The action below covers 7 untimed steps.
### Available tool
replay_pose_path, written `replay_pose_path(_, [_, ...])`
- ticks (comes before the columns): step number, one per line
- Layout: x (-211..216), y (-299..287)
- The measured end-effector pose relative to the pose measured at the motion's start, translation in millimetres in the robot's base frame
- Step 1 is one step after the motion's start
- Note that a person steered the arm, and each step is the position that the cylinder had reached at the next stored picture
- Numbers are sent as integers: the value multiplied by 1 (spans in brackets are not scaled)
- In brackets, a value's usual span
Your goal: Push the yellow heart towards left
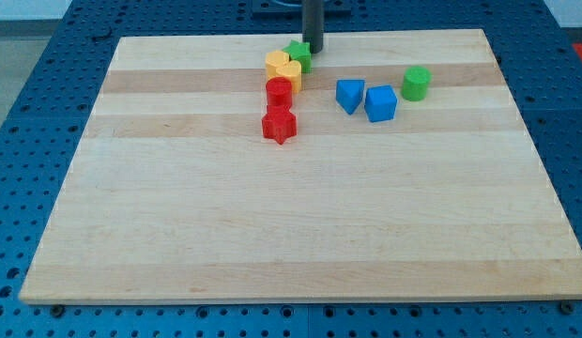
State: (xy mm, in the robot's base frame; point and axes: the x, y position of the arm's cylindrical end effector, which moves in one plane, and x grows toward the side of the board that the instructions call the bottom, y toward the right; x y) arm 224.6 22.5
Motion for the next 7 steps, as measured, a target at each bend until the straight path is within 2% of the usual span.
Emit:
replay_pose_path(1, [2,16])
replay_pose_path(5, [75,19])
replay_pose_path(7, [76,1])
